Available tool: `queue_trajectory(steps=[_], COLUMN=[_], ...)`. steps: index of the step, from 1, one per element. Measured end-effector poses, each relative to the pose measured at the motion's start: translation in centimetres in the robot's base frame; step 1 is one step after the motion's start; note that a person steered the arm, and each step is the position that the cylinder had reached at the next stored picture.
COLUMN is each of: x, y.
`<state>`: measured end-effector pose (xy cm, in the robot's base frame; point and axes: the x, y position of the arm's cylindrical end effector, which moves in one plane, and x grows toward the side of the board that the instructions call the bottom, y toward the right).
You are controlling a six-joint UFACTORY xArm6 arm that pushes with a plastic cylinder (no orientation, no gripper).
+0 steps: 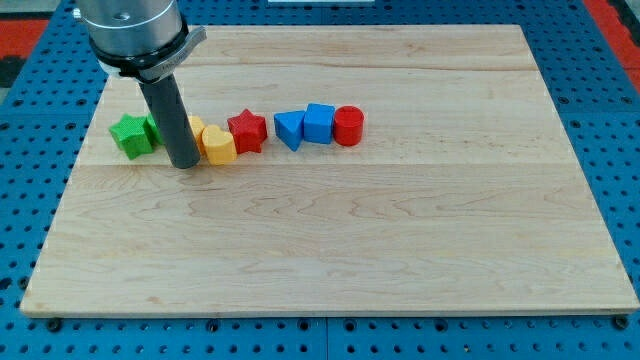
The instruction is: Push yellow heart along with red star a bit up
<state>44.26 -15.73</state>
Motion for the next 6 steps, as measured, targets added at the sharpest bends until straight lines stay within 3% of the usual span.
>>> queue_trajectory(steps=[4, 6], x=[2.3, 1.0], y=[2.8, 2.8])
